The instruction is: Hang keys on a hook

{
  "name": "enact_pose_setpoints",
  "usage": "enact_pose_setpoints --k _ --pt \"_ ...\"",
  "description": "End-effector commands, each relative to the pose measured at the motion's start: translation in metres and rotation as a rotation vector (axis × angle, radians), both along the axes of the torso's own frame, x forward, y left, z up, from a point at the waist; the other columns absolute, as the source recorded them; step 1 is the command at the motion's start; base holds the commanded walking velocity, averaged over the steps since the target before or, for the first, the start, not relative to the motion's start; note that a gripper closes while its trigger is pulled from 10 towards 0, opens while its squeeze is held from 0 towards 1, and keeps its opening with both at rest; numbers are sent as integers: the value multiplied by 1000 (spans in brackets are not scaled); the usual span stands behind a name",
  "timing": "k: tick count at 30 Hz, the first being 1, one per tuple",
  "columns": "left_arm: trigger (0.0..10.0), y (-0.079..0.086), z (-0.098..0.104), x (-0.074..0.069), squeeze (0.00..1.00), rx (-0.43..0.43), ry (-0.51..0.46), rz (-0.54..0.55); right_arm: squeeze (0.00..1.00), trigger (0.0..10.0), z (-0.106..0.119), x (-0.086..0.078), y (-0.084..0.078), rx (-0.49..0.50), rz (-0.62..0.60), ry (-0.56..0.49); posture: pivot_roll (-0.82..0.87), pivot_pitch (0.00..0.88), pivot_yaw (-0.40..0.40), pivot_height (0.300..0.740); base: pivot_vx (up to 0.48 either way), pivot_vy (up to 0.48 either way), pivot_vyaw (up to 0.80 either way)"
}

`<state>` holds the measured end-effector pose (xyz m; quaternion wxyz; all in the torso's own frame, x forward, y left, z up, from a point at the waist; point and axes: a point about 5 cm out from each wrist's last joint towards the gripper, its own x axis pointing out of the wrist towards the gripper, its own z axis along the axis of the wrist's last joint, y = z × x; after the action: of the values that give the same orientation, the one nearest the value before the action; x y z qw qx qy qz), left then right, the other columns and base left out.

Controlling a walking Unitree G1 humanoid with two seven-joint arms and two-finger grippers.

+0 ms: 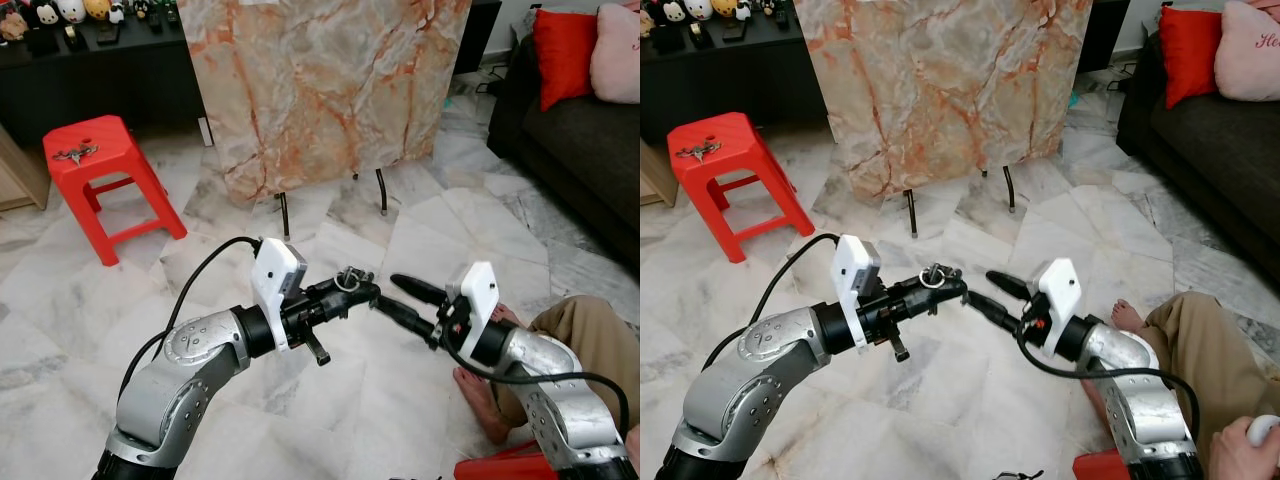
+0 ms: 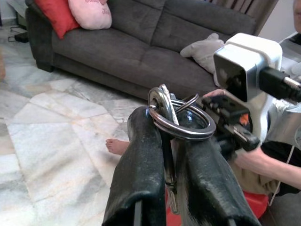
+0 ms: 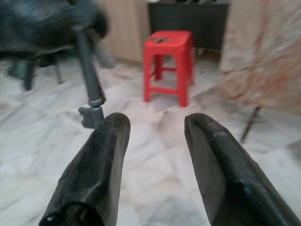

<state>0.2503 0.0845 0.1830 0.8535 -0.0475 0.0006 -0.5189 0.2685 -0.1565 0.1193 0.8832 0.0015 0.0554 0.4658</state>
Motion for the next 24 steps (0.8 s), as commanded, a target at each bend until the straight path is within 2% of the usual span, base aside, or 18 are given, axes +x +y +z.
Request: enact_pose_setpoints --k 1,10,16,20,24 --pt "10000 -6 4 0 0 6 -25 -16 0 10000 5 -7 8 15 88 1 -142 111 -24 727 0 0 0" --pt "10000 -9 2 2 0 21 -34 -12 0 10000 5 -13 8 15 133 25 -141 112 -23 727 0 0 0" --pt "10000 -8 4 8 0 1 -54 38 0 10000 7 -16 9 18 157 28 -143 113 -23 727 0 0 0" --pt "10000 -5 13 17 0 -81 -66 116 0 10000 8 -17 10 20 165 28 -146 114 -24 727 0 0 0" --pt "10000 -5 20 18 0 -123 -69 113 0 10000 6 -16 8 8 141 26 -147 115 -23 727 0 0 0"
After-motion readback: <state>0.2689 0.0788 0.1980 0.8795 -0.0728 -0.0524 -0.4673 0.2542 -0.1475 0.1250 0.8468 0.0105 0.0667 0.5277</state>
